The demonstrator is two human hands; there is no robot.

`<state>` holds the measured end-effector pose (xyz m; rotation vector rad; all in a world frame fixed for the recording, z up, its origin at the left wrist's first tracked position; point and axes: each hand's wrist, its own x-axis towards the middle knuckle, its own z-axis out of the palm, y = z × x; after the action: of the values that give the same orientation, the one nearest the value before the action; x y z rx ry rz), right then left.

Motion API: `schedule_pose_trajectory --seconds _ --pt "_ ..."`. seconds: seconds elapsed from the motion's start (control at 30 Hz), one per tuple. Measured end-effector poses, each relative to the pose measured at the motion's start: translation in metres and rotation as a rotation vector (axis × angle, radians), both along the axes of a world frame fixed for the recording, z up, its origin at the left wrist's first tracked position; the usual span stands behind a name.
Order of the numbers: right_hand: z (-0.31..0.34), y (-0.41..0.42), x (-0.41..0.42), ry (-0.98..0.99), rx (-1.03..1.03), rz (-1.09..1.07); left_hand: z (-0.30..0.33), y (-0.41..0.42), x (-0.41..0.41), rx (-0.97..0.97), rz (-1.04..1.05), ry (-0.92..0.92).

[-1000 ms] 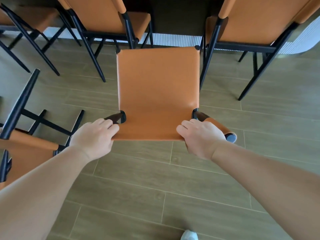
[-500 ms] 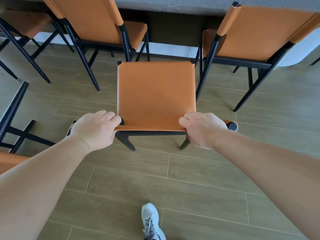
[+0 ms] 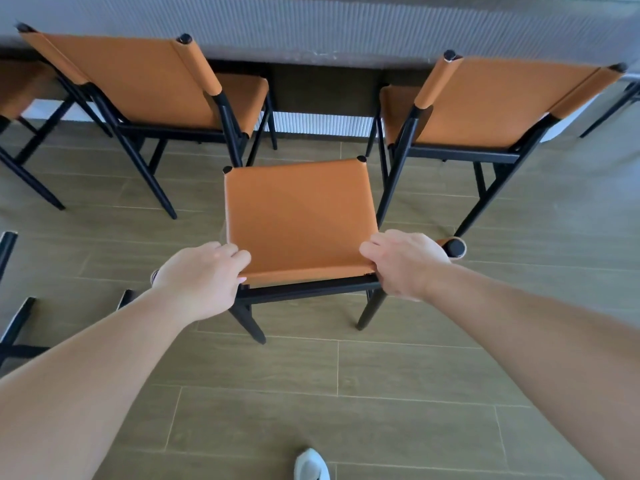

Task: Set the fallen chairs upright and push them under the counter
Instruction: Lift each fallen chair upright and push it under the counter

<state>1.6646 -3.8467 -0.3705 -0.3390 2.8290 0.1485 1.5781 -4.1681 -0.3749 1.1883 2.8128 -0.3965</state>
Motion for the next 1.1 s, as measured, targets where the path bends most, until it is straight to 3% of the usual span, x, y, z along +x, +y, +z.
schedule_pose_trajectory --seconds 0.3,0.63,1.1 --pt "-0.004 0.008 -0.04 0.057 -0.009 -0.02 -0.007 0.004 -0.047 0.044 -0.028 0.0" --pt "-0.005 0.013 -0.041 0.145 -0.054 0.02 0.009 0.013 -0.042 0.102 -0.066 -0.003" --pt "-0.008 0.017 -0.039 0.062 -0.147 -0.046 0.009 0.019 -0.041 0.084 0.014 -0.028"
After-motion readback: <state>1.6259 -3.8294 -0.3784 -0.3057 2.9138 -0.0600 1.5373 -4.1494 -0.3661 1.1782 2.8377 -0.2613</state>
